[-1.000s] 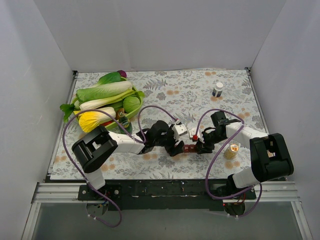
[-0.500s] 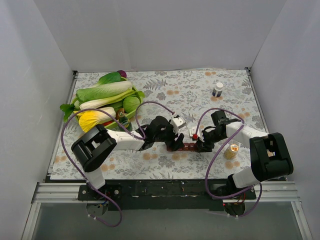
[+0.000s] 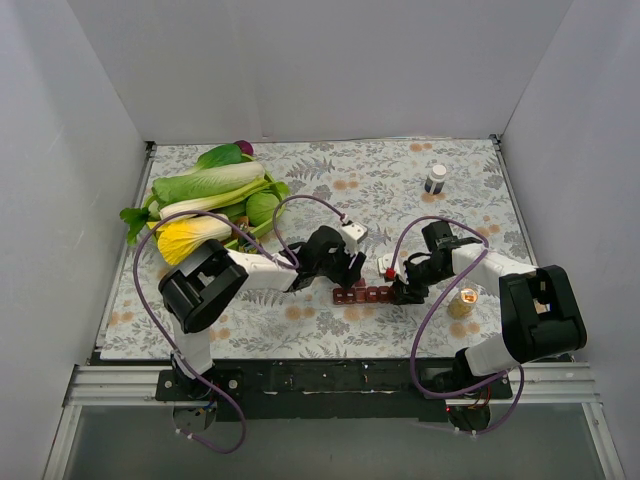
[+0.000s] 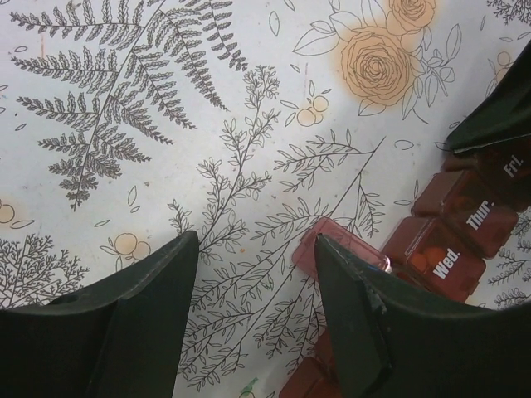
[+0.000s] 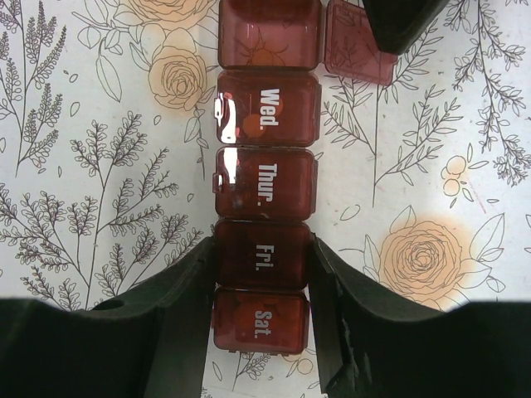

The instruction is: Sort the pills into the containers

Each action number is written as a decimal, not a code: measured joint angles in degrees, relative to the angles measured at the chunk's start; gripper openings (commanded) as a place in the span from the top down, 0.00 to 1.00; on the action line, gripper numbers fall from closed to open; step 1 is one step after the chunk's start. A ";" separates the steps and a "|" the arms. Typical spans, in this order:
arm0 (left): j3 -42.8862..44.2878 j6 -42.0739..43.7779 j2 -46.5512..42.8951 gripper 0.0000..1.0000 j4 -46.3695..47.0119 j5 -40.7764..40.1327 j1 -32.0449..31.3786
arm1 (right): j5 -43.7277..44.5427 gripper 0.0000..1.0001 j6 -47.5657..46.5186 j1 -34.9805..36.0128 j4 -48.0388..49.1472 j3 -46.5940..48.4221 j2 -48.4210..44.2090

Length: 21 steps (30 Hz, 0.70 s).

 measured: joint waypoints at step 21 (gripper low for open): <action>2.78 -4.50 -24.63 0.02 -5.51 -1.11 5.07 | 0.68 0.08 6.78 0.00 -11.98 17.59 1.38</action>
